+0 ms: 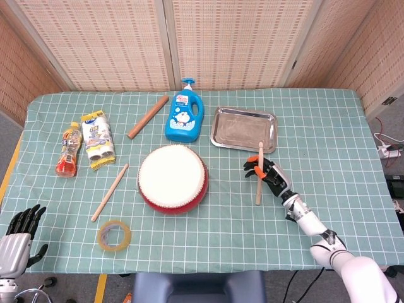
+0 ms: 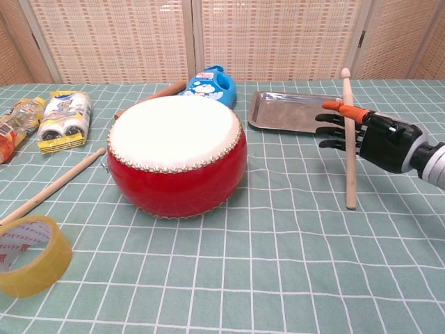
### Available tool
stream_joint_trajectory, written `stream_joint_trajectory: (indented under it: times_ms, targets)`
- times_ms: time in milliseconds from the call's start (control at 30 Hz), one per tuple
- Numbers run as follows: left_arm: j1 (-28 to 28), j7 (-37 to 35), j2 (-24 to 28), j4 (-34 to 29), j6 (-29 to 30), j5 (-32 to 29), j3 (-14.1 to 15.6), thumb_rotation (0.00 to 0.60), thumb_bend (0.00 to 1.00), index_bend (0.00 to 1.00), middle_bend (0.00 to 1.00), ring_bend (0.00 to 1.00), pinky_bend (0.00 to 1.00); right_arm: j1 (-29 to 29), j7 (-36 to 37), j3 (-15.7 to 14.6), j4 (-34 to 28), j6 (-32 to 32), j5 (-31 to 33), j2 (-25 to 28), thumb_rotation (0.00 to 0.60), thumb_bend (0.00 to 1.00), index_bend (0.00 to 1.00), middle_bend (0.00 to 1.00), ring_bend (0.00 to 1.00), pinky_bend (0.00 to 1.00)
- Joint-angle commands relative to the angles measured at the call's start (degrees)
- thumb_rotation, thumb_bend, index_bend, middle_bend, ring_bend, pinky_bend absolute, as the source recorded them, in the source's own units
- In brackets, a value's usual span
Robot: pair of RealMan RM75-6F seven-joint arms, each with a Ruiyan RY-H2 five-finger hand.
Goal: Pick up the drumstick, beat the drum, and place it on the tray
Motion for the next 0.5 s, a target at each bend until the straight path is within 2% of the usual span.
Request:
stream_joint_trajectory:
  times_ms: [33, 500]
  targets:
    - [0.00, -0.16, -0.07, 0.13, 0.02, 0.06, 0.02, 0.600, 0.26, 0.03, 0.00, 0.00, 0.03, -0.69, 1.04, -1.75, -0.15, 2.04, -1.30, 0.82, 0.528, 0.54, 0.38, 0.41, 0.38, 0.46]
    - [-0.08, -0.37, -0.45, 0.49, 0.21, 0.52, 0.14, 0.600, 0.26, 0.03, 0.00, 0.00, 0.03, -3.33, 1.50, -7.01, -2.83, 9.95, -4.54, 4.10, 0.528, 0.54, 0.38, 0.43, 0.44, 0.51]
